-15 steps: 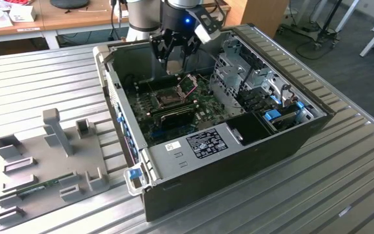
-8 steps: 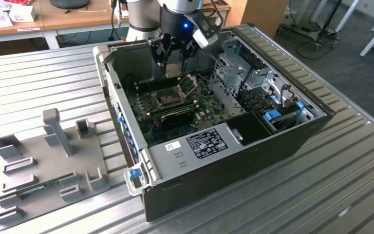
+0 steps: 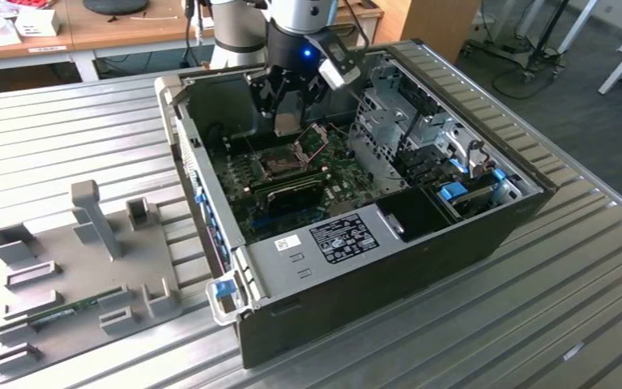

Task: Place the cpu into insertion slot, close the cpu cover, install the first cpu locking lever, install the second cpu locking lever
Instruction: 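Place the cpu into insertion slot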

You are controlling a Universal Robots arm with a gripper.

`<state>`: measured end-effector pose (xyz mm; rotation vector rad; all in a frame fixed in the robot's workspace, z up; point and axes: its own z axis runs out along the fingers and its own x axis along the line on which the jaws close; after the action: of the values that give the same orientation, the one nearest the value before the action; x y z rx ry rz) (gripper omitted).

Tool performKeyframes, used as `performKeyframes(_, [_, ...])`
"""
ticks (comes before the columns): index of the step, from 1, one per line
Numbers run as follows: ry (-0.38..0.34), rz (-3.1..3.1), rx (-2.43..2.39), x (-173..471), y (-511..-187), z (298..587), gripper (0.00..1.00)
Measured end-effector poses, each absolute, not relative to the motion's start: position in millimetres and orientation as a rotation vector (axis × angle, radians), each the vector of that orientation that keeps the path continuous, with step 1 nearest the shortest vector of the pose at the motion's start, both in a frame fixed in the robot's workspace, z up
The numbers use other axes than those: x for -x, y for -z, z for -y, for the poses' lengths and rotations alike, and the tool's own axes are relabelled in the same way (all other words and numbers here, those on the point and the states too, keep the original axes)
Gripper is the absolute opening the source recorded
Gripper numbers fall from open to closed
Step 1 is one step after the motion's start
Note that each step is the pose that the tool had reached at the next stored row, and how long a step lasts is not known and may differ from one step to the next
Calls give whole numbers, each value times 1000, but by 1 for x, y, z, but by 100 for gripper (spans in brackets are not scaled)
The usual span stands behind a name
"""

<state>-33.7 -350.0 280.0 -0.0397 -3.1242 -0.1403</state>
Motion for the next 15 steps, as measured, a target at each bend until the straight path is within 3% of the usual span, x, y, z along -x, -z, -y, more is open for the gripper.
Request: performKeyframes(15, [141,3124,40,34,-270,350,54])
